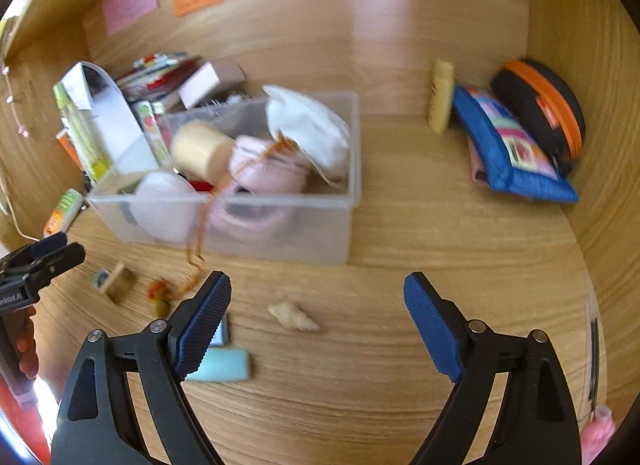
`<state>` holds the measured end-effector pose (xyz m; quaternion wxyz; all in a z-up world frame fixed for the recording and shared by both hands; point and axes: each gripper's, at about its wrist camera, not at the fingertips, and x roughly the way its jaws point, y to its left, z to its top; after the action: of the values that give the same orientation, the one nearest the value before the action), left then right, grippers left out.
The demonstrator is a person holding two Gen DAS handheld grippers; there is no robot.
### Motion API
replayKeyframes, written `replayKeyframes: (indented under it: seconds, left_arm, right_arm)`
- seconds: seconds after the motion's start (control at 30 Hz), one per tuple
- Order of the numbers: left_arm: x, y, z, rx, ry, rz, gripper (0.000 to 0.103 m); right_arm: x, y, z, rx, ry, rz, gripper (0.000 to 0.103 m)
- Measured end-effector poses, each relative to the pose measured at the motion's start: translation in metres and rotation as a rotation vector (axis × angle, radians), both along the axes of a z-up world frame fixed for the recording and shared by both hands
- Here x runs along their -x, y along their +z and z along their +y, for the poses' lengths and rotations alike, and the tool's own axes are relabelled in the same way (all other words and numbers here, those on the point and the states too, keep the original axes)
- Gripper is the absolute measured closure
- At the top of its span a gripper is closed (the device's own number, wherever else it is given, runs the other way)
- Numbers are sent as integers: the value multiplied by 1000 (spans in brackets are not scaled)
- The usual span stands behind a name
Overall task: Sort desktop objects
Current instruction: 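Move both grippers back toward the small items on the desk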
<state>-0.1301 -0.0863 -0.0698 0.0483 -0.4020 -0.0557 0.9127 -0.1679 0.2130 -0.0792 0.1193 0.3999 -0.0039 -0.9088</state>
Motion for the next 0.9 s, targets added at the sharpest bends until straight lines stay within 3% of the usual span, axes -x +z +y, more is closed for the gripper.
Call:
replayKeyframes:
  seconds: [0.23, 0.43, 0.5, 0.57, 0.7, 0.9]
  left_arm:
    - [-4, -19, 1, 11, -25, -66, 6]
    - [-8, -7, 25, 31, -110, 13, 7]
    - [-6, -4, 31, 28, -136, 29, 14]
    - [-2, -4, 39, 35, -170, 25, 30]
    - [4, -7, 47, 49, -199, 14, 39]
    - [14, -15, 52, 48, -217, -17, 51]
  right_arm:
    - [-6, -17, 12, -47, -20, -37, 16]
    - [-5, -24, 10, -67, 20, -64, 17]
    - [-5, -25, 5, -87, 34, -62, 19]
    - [-5, -26, 1, -96, 51, -55, 22]
    - [-2, -27, -8, -101, 93, -64, 37]
    - [3, -32, -20, -111, 137, -85, 47]
